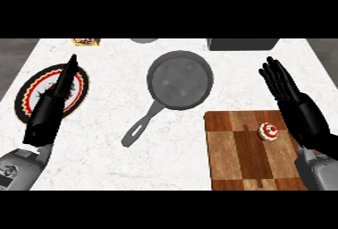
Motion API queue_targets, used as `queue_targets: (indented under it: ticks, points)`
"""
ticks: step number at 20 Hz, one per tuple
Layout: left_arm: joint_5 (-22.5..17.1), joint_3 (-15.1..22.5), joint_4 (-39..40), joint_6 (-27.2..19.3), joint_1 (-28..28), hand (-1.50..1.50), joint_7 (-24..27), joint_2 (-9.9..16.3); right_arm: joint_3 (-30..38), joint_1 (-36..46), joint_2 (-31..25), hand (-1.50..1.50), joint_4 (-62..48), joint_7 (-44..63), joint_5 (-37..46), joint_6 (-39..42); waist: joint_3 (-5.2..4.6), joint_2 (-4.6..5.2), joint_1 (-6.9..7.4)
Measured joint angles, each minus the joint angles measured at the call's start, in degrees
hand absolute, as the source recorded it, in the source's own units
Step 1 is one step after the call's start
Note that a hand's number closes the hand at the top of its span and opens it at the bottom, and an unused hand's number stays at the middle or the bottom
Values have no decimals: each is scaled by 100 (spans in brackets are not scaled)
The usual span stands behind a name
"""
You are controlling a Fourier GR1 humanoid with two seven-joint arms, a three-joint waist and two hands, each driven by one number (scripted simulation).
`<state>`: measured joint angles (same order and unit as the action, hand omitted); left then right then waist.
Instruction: Pick the cupcake from the cutting board and place it in the pan
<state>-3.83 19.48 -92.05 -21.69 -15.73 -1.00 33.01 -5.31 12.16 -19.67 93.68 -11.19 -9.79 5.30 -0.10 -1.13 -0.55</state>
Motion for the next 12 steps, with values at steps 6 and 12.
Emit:
queue_targets:
  ticks: [6, 12]
  points:
    - [-309, -399, 636, 0, 432, 0, -528, 80, -106, 205, -284, -150, -55, 34, -987, 1407, 13, 140, 214]
    - [-646, -619, 1114, 13, 886, 0, -923, 65, 822, 3, -443, 150, -625, -228, -811, 750, 9, 178, 70]
